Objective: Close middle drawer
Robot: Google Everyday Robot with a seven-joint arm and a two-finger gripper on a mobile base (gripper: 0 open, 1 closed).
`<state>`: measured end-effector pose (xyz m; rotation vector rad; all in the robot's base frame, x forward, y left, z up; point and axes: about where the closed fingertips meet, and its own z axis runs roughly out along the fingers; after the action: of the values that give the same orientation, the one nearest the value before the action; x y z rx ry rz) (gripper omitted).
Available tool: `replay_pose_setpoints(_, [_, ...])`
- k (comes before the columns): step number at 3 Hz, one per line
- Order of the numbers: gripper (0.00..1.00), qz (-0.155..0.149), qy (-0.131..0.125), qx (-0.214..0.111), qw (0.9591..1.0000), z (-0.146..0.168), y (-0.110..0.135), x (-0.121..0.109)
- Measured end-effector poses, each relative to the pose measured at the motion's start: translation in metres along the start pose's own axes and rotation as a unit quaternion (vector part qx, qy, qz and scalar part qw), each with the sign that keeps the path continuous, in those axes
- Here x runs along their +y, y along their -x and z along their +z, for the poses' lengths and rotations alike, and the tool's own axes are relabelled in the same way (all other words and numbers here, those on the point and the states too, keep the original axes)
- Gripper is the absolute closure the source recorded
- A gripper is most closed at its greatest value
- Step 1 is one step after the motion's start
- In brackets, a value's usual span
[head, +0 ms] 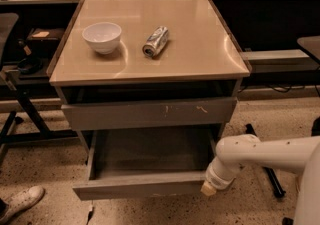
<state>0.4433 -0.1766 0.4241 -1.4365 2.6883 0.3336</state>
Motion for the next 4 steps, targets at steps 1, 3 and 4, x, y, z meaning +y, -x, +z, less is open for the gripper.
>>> replay_pose_setpoints(1, [1.00, 0.000, 0.000, 0.000, 1.0000, 0.000, 0.000, 0.000])
replay_pose_setpoints(3, [1.00, 0.050, 0.004, -0.063, 0.9968, 0.009, 0.006, -0.021])
replay_pose_setpoints(4, [1.00, 0.061, -0.007, -0.076, 0.9952, 0.006, 0.011, -0.030])
